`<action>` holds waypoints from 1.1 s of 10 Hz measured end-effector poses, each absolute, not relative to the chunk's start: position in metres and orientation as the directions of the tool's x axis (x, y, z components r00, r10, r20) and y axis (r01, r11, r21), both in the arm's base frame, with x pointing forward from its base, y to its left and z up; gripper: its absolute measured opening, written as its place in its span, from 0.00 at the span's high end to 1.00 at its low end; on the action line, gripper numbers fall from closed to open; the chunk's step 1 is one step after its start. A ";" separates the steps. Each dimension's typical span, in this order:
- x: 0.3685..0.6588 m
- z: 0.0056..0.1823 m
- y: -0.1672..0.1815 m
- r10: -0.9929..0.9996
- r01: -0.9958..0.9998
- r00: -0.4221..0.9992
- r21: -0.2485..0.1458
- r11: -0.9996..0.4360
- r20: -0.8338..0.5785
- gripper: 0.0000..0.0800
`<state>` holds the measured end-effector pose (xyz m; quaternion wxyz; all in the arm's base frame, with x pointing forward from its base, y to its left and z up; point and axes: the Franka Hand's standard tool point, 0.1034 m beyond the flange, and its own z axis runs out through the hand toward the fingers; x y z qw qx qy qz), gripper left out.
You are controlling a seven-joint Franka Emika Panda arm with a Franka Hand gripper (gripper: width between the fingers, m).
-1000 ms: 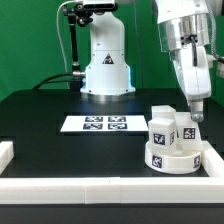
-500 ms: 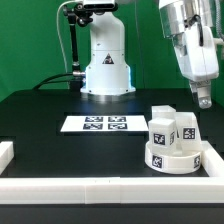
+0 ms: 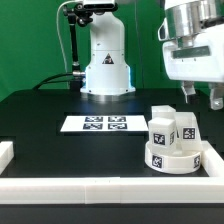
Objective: Assemble stool
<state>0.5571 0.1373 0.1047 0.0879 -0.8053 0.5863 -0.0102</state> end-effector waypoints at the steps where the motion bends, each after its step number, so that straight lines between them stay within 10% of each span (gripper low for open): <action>1: 0.556 0.105 0.140 -0.903 -0.899 0.426 -0.144 -0.414 -0.058 0.19; 11: 0.558 0.106 0.143 -0.255 -0.247 0.963 -0.101 -0.964 0.082 0.19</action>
Offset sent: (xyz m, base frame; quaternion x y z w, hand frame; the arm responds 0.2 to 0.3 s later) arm -0.0046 0.0024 0.0037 -0.0165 0.0353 -0.2185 0.9751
